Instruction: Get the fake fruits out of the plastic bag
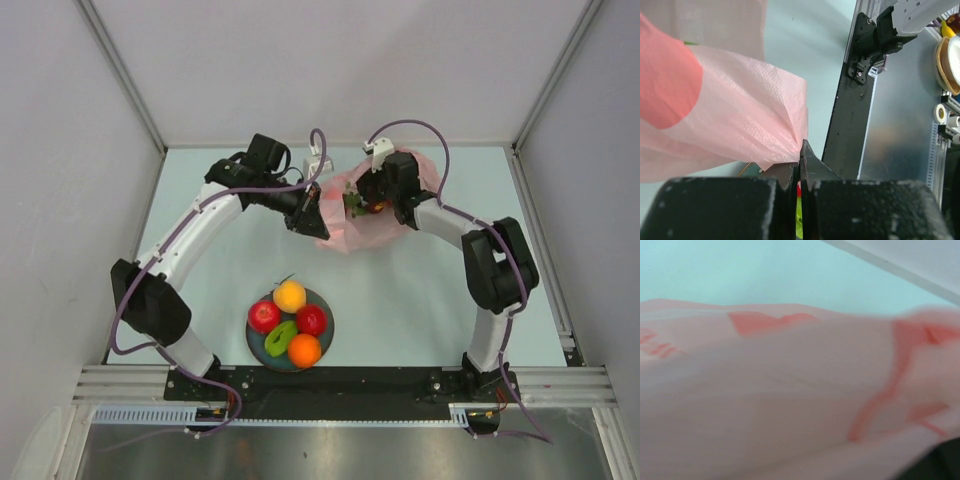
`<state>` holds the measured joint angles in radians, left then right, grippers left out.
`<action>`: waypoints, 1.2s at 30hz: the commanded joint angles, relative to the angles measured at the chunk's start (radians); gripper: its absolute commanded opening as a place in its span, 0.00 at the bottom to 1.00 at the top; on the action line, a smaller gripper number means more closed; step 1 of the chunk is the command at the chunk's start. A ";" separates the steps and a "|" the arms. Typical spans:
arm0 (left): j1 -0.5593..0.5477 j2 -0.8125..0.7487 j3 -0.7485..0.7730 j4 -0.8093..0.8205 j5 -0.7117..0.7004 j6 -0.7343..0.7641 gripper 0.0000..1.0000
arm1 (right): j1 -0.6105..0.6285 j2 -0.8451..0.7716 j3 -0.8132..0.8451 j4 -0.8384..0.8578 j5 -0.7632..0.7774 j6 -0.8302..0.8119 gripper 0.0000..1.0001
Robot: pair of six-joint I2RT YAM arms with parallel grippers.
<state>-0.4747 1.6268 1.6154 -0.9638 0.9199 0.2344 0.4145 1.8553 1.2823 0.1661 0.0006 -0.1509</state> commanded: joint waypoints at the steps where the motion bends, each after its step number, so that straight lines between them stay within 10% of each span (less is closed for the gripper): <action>1: -0.007 0.007 0.057 -0.041 0.025 0.080 0.00 | 0.000 0.114 0.078 0.039 0.085 0.017 0.92; 12: -0.018 0.018 0.046 -0.032 0.013 0.071 0.00 | 0.001 0.312 0.242 -0.002 0.059 -0.032 0.97; 16: -0.019 0.018 0.044 -0.021 -0.015 0.060 0.00 | 0.000 0.305 0.275 -0.053 0.018 -0.071 0.66; 33: -0.016 0.179 0.224 0.048 -0.128 0.011 0.00 | 0.007 -0.411 -0.096 -0.461 -0.408 -0.021 0.48; 36: -0.016 0.185 0.239 0.050 -0.167 -0.004 0.36 | 0.043 -0.559 -0.176 -0.473 -0.430 -0.088 0.49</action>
<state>-0.4885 1.8145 1.7950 -0.9398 0.7967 0.2539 0.4187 1.4220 1.1938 -0.2237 -0.3504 -0.1722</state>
